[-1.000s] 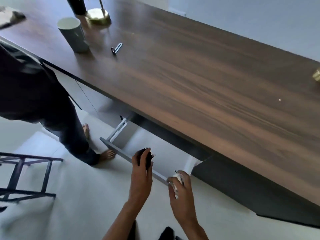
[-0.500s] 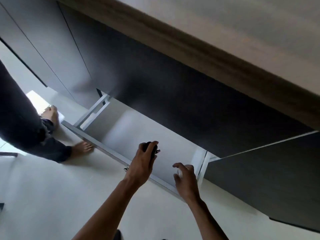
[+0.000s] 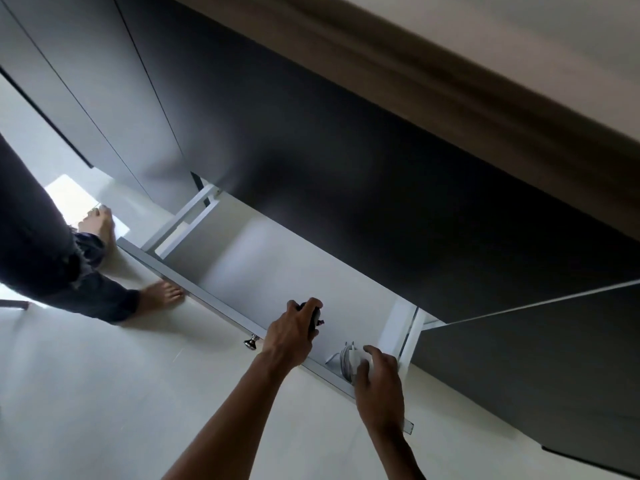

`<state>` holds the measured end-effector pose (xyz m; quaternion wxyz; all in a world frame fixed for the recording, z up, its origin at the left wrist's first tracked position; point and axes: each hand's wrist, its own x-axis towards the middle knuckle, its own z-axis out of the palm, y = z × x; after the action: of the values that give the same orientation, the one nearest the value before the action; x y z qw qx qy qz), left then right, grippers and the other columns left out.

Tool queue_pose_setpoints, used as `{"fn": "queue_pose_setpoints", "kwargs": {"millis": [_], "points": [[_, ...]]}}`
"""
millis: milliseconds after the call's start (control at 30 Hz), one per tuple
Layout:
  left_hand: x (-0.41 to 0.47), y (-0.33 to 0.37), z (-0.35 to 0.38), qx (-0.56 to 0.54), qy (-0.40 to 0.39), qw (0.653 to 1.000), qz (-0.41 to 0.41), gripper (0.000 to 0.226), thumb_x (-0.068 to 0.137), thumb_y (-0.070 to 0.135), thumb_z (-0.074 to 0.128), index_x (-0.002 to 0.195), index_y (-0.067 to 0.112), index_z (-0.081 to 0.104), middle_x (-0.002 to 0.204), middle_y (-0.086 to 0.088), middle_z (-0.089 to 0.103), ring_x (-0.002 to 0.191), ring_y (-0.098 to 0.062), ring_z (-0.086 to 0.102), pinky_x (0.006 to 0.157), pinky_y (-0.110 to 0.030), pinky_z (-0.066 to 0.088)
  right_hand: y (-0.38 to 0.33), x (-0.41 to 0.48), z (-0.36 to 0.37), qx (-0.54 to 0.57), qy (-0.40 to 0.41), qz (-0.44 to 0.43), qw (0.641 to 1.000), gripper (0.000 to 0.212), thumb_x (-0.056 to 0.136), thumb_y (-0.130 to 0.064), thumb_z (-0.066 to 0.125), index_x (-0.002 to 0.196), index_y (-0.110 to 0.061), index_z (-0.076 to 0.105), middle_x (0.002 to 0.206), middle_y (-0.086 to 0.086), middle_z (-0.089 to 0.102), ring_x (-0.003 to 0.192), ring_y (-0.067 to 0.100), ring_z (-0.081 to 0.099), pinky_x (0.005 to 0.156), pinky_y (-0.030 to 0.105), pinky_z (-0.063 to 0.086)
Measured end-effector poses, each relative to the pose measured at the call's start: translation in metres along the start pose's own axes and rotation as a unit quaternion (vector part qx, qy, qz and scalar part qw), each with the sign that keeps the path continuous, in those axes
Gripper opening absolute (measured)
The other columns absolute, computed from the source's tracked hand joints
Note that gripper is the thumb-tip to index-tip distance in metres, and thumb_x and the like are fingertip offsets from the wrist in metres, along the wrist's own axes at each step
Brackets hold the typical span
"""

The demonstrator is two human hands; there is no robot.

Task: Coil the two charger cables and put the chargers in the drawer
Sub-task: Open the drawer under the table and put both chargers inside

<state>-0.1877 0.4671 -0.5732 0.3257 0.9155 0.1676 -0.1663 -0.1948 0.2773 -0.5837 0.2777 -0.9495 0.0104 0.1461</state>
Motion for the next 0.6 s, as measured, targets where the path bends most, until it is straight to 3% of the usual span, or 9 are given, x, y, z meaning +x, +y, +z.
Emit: {"fn": "queue_pose_setpoints", "kwargs": {"millis": [167, 267, 400, 433, 500, 533, 600], "points": [[0.010, 0.003, 0.010, 0.051, -0.042, 0.997, -0.038, 0.054, 0.100, 0.029, 0.059, 0.148, 0.029, 0.034, 0.131, -0.011, 0.051, 0.100, -0.027, 0.066, 0.070, -0.029, 0.052, 0.000, -0.001, 0.000, -0.004, 0.007, 0.002, 1.000, 0.029, 0.101, -0.017, 0.048, 0.127, -0.018, 0.060, 0.125, 0.006, 0.058, 0.101, 0.022, 0.066, 0.071, 0.023, 0.046], [0.011, 0.002, 0.012, 0.067, -0.045, 0.995, -0.056, 0.064, 0.100, 0.025, 0.058, 0.154, 0.031, 0.024, 0.141, -0.012, 0.045, 0.104, -0.027, 0.066, 0.067, -0.027, 0.048, -0.001, -0.002, 0.000, 0.005, 0.005, 0.009, 1.000, 0.030, 0.100, -0.017, 0.047, 0.128, -0.020, 0.059, 0.126, 0.004, 0.057, 0.100, 0.021, 0.067, 0.073, 0.026, 0.052], [0.008, 0.000, 0.008, 0.081, -0.046, 0.994, -0.051, 0.058, 0.103, 0.028, 0.051, 0.155, 0.027, 0.025, 0.148, -0.012, 0.042, 0.110, -0.028, 0.066, 0.071, -0.029, 0.047, -0.002, -0.004, 0.000, 0.013, 0.009, 0.004, 1.000, 0.031, 0.099, -0.015, 0.049, 0.128, -0.020, 0.059, 0.125, 0.004, 0.058, 0.103, 0.023, 0.066, 0.074, 0.031, 0.054], [0.005, -0.001, 0.008, 0.079, -0.035, 0.995, -0.046, 0.055, 0.104, 0.029, 0.050, 0.154, 0.025, 0.027, 0.149, -0.012, 0.042, 0.114, -0.029, 0.064, 0.076, -0.031, 0.049, -0.002, -0.006, 0.000, 0.017, 0.014, -0.003, 1.000, 0.031, 0.099, -0.014, 0.051, 0.127, -0.018, 0.060, 0.123, 0.005, 0.058, 0.104, 0.024, 0.066, 0.073, 0.028, 0.051], [-0.009, -0.005, 0.007, 0.074, 0.020, 0.997, -0.020, 0.052, 0.104, 0.029, 0.049, 0.153, 0.021, 0.034, 0.152, -0.014, 0.044, 0.130, -0.032, 0.055, 0.099, -0.037, 0.048, -0.002, -0.011, -0.001, 0.027, 0.029, -0.023, 0.999, 0.031, 0.097, -0.010, 0.056, 0.127, -0.014, 0.061, 0.121, 0.006, 0.061, 0.109, 0.026, 0.064, 0.077, 0.026, 0.047], [-0.018, -0.008, 0.007, 0.071, 0.069, 0.995, -0.006, 0.051, 0.102, 0.028, 0.051, 0.151, 0.018, 0.039, 0.152, -0.018, 0.045, 0.137, -0.035, 0.049, 0.111, -0.040, 0.043, -0.001, -0.015, -0.003, 0.032, 0.040, -0.034, 0.998, 0.032, 0.095, -0.008, 0.059, 0.127, -0.012, 0.061, 0.122, 0.007, 0.061, 0.111, 0.028, 0.063, 0.080, 0.026, 0.046], [-0.039, -0.018, 0.010, 0.080, 0.185, 0.979, -0.003, 0.057, 0.096, 0.026, 0.063, 0.148, 0.010, 0.047, 0.150, -0.027, 0.047, 0.144, -0.043, 0.040, 0.120, -0.050, 0.032, 0.003, -0.029, -0.005, 0.017, 0.067, -0.043, 0.997, 0.039, 0.090, -0.007, 0.067, 0.128, -0.012, 0.061, 0.125, 0.009, 0.061, 0.114, 0.031, 0.060, 0.087, 0.035, 0.050]]}}
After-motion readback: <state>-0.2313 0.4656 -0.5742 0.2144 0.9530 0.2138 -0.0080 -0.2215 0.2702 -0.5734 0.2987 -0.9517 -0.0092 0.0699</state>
